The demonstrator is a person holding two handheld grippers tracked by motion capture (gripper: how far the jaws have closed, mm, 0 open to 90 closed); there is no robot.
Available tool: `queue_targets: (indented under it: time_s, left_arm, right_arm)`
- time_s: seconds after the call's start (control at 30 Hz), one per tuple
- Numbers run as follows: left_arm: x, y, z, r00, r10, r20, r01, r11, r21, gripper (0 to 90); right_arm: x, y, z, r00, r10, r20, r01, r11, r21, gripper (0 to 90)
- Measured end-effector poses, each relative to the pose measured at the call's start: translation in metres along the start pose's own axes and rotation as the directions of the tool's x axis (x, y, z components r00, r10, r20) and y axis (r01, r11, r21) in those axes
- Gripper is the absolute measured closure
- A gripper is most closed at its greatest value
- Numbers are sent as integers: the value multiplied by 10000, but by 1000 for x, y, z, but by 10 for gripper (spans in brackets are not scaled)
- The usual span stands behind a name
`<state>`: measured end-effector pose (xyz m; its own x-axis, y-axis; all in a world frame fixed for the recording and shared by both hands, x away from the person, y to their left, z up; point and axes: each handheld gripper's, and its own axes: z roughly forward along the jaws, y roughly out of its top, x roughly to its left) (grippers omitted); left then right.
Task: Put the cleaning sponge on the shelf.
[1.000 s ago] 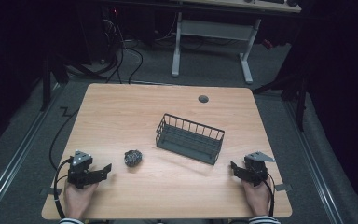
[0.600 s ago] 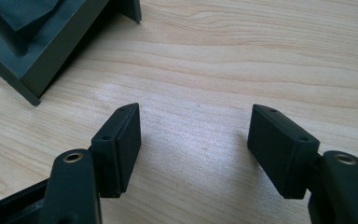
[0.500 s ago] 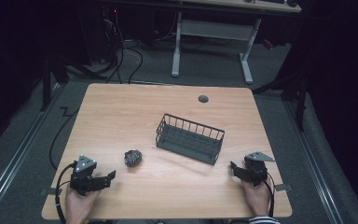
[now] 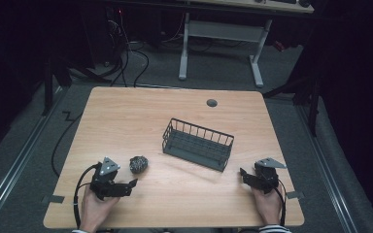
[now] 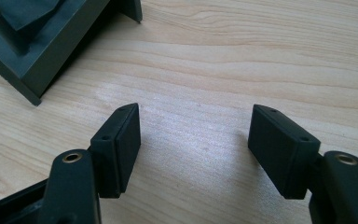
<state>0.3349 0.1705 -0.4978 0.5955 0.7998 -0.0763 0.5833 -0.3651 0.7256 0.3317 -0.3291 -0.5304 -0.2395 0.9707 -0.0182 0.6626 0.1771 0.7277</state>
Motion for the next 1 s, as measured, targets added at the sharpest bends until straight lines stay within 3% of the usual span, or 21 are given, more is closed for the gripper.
queue_targets:
  time_s: [0.27, 0.63, 0.83, 0.87, 1.0]
  left_arm:
    - [-3, 20, 22, 9994, 328, -143, -322, 9986, 429, 113]
    - [2, 30, 51, 9979, 251, -600, -192, 9950, 979, 163]
    - [1, 31, 56, 9949, 181, -990, -61, 9928, 1198, 287]
    - [1, 31, 56, 9943, 219, -1041, -93, 9926, 1208, 340]
    - [1, 31, 55, 9948, 283, -976, -157, 9917, 1279, 372]
  right_arm:
    - [0, 0, 0, 10000, -5, -11, 5, 10000, 1, 342]
    - [0, 0, 0, 10000, -3, -12, 3, 10000, 2, 342]
    - [0, 0, 0, 10000, 6, -14, -6, 10000, 10, 341]
    - [0, 0, 0, 10000, 6, -13, -6, 10000, 8, 341]
    - [0, 0, 0, 10000, 2, -19, -2, 10000, 3, 341]
